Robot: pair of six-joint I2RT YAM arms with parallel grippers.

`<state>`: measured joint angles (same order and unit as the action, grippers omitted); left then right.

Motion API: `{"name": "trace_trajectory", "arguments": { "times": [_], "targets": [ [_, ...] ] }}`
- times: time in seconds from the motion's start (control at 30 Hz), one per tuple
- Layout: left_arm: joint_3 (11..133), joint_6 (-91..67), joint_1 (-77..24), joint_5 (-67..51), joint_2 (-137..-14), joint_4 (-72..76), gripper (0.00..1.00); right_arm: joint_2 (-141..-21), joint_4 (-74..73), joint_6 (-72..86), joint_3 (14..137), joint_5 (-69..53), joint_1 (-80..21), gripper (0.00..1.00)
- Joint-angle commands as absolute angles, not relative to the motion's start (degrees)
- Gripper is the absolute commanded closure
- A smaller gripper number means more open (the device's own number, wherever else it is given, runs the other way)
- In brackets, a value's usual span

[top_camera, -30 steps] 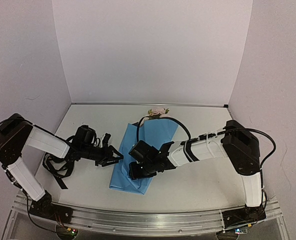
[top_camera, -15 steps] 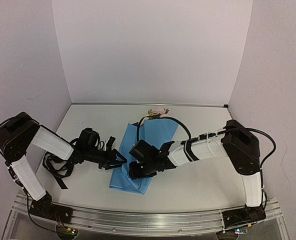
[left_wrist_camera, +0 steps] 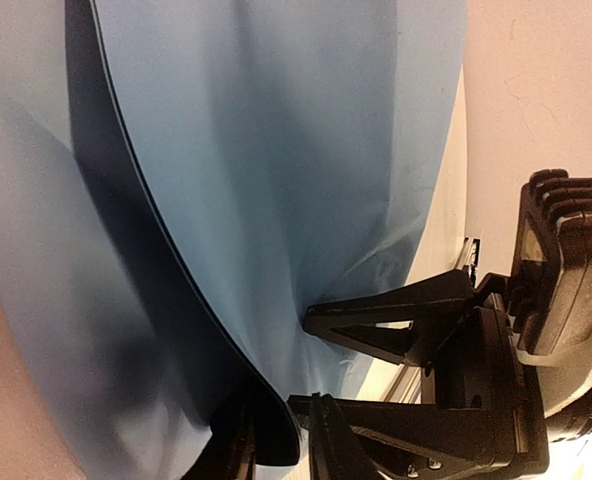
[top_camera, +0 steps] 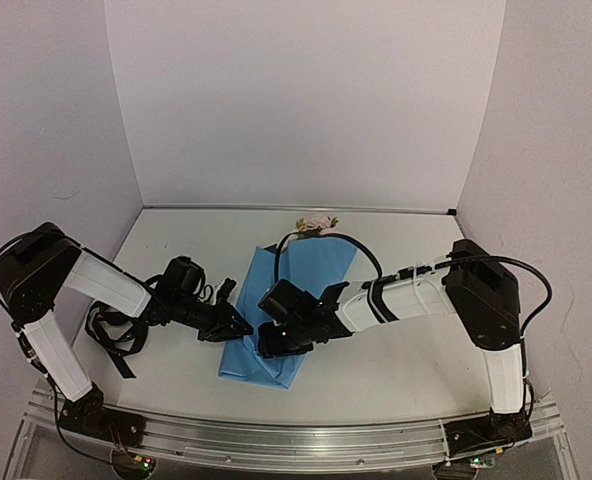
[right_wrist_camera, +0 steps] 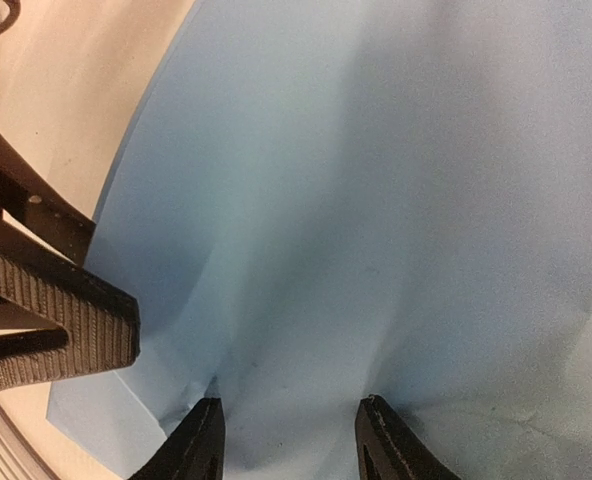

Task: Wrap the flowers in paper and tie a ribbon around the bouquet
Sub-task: Fold the two-thirds-folded wrapping paper at the center of the board.

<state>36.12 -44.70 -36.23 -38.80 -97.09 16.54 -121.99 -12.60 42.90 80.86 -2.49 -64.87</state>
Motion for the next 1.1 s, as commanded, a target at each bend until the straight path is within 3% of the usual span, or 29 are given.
{"name": "trace_trajectory", "arguments": {
  "times": [0.0,0.13,0.77,1.07],
  "targets": [
    [40.1,-41.7,-36.4,-39.9,-98.4,10.4,0.88,-125.1,-15.9,43.9,78.3,-4.6,-64.5,0.53],
    [41.9,-40.5,-36.0,-39.2,-98.5,5.8,0.99,-124.8,-15.9,44.0,77.5,-4.5,-64.5,0.53],
    [44.7,-37.5,-32.3,-36.7,-100.3,-6.1,1.0,-124.1,-17.0,43.8,72.6,-1.6,-64.1,0.52],
    [45.4,-37.0,-32.3,-34.9,-103.0,-7.1,1.0,-119.6,-22.6,39.3,79.0,1.9,-64.1,0.51]
  ]
}}
